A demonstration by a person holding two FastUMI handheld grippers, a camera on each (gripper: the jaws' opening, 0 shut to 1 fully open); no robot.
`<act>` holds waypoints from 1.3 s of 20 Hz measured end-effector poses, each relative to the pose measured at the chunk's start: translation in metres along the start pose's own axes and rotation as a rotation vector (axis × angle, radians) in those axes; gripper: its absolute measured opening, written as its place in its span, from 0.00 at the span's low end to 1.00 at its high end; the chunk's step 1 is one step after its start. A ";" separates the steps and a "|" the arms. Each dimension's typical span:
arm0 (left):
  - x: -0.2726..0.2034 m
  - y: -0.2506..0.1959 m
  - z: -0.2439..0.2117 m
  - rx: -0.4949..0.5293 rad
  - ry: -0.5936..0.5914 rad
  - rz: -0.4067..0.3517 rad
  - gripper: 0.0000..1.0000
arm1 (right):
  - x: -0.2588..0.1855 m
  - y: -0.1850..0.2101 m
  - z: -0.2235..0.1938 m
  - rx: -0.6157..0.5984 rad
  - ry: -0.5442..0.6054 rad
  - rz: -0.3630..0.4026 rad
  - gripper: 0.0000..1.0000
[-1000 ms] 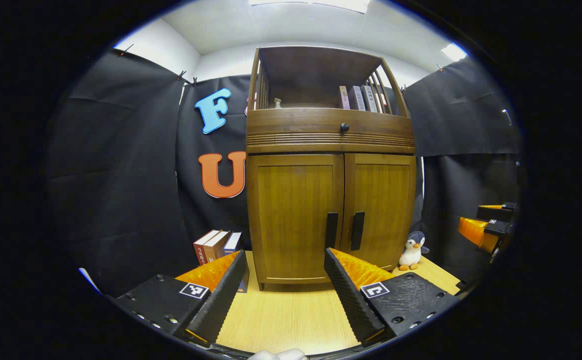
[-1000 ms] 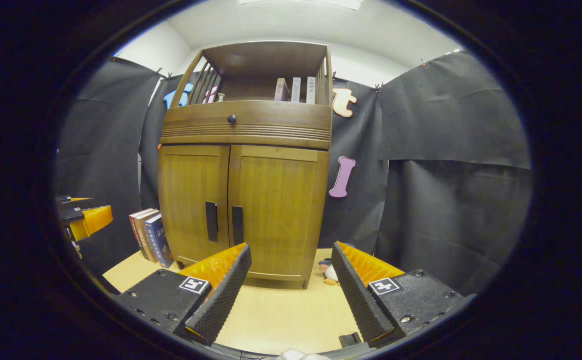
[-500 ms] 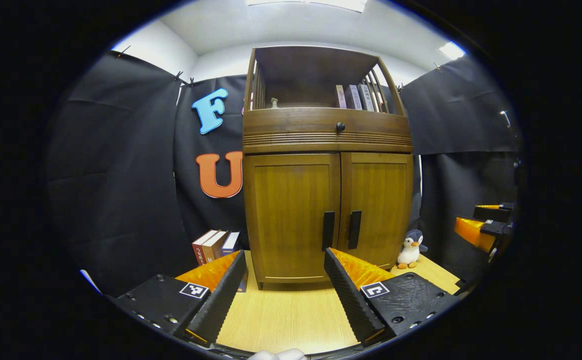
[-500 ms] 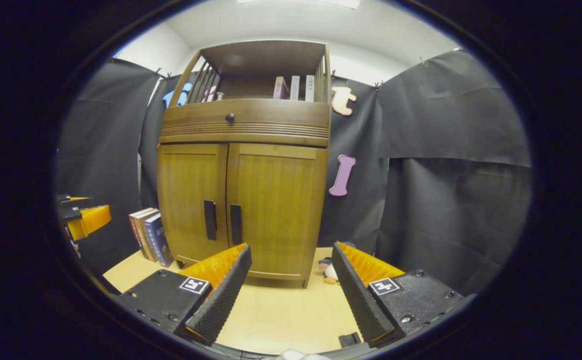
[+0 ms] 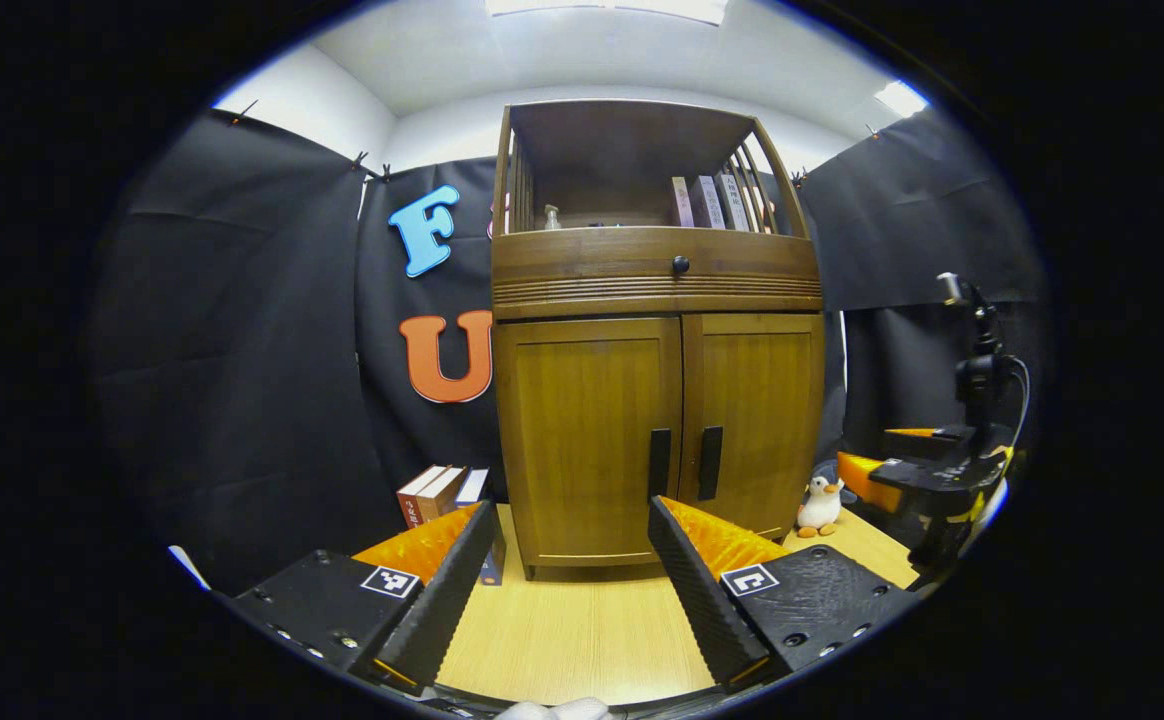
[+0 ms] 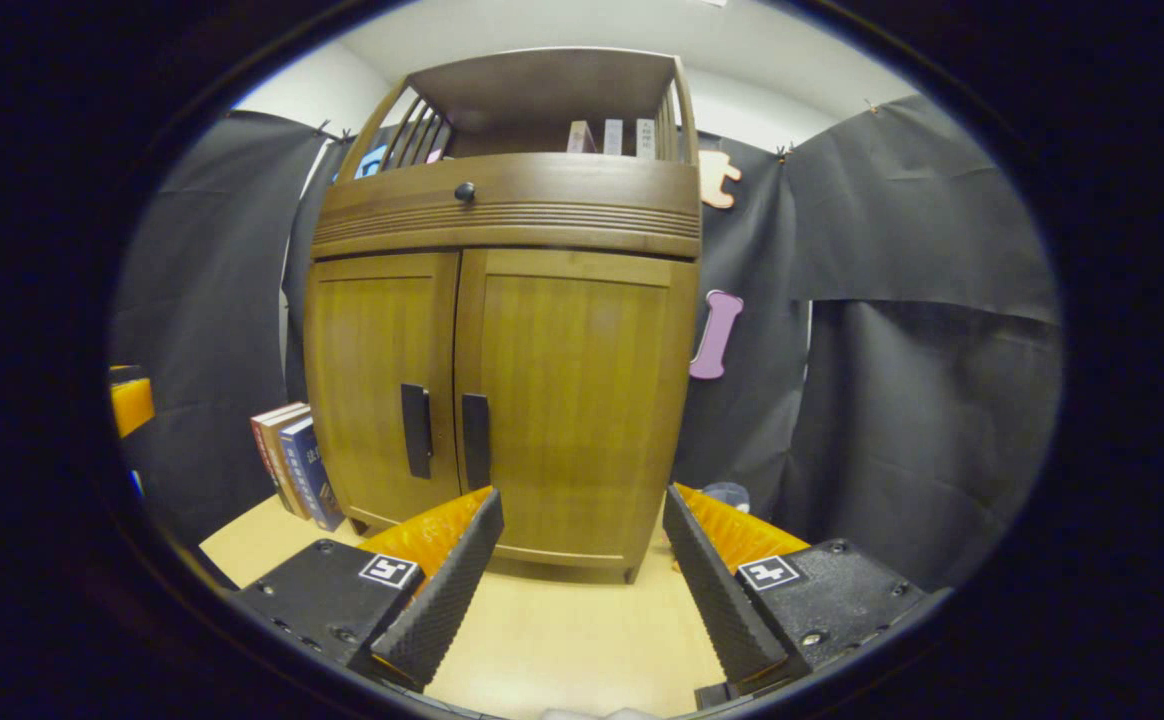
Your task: Open the right door of the double-door shoe cabinet with the right hand, and open the left door with the left hand.
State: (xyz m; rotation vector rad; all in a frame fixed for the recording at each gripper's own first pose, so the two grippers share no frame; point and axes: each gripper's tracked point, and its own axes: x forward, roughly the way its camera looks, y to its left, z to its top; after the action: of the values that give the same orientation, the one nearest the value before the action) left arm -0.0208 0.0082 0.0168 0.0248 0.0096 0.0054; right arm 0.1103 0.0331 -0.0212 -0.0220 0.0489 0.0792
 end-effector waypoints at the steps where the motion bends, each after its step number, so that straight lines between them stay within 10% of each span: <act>1: -0.002 0.003 0.001 0.000 0.001 0.012 0.94 | 0.014 0.007 0.001 -0.003 -0.002 0.014 1.00; 14: -0.016 0.030 0.005 0.006 0.035 0.149 0.94 | 0.166 0.093 -0.032 0.050 0.150 0.139 0.94; 26: -0.023 0.042 -0.004 0.003 0.053 0.193 0.96 | 0.210 0.120 -0.027 0.122 0.214 0.155 0.52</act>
State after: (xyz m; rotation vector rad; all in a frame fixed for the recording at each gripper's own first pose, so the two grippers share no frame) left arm -0.0444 0.0497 0.0142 0.0286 0.0605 0.1992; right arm 0.3088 0.1688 -0.0613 0.0957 0.2691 0.2290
